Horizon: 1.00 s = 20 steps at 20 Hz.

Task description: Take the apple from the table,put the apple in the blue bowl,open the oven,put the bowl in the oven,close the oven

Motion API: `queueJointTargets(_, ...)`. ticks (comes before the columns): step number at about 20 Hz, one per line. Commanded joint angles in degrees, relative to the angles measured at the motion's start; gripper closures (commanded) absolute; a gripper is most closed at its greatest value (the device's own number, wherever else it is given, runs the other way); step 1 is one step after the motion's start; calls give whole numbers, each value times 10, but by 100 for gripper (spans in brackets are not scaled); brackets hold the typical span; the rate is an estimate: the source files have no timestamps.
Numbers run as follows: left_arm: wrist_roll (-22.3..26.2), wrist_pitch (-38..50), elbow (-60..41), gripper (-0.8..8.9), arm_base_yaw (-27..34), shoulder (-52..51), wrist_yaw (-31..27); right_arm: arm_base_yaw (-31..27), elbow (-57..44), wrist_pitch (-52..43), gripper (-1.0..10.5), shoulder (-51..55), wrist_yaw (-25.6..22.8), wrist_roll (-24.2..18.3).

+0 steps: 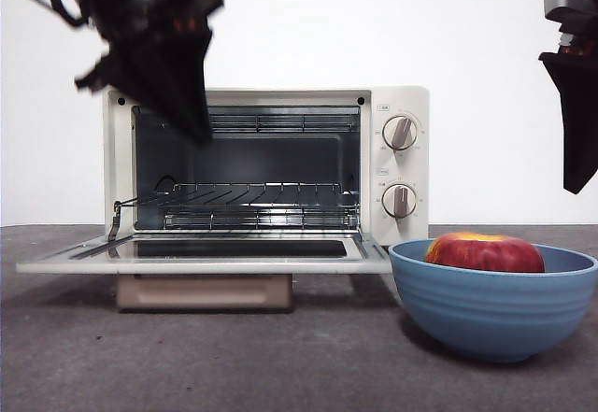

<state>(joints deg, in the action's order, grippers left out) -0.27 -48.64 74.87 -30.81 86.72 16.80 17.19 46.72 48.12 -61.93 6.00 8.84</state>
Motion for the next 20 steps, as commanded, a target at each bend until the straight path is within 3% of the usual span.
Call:
queueJointTargets(1,2,13,7,806,2,-46,2,-1,4,-1,520,-6,3,2)
queueJointTargets(7,-9,24,-27,807,33,-194,2,-1,4,-12,524,-38,22,1)
queueJointTargets(16,-85,96,-285,807,68,-440,1,-1,4,-76,578,-122,47,-1)
queueJointTargets(20,-107,97,-345,807,68,-499,1,-1,4,-87,644,-146,52,-1)
